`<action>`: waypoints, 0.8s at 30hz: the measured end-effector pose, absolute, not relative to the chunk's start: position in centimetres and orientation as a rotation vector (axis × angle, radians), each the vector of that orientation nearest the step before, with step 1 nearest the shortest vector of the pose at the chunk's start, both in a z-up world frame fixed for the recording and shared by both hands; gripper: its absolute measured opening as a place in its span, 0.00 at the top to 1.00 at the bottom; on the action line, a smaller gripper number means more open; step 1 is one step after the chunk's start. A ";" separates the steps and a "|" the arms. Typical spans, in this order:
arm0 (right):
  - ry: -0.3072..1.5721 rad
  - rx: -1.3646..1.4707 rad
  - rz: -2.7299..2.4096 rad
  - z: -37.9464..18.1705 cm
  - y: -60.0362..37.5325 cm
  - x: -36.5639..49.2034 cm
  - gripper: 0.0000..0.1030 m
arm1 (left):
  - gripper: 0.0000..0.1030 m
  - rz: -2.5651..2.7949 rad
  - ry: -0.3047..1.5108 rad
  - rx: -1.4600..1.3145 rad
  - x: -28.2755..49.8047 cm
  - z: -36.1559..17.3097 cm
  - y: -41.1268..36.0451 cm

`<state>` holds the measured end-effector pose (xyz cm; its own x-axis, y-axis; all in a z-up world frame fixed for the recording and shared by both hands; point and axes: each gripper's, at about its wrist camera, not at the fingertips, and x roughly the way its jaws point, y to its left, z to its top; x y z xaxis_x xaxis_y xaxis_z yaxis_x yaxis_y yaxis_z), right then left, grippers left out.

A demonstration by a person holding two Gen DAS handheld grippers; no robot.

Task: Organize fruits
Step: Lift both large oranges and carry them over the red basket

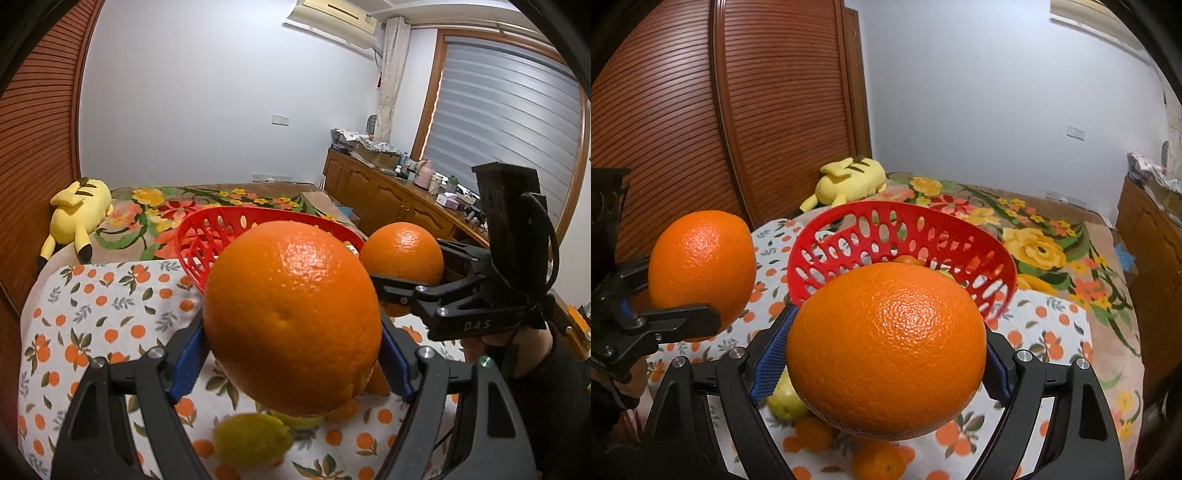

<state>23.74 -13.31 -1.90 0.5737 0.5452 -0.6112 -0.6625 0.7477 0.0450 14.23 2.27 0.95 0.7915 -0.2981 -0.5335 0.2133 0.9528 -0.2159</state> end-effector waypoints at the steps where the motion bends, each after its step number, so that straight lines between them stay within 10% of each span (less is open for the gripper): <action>1: 0.647 -0.203 0.716 -1.9 -13.0 24.1 0.14 | 0.23 -0.273 0.599 -0.148 14.6 0.9 2.4; 24: 0.783 -0.333 0.736 -6.3 -9.5 30.4 0.14 | 0.23 -0.244 0.637 -0.121 22.8 -0.5 3.5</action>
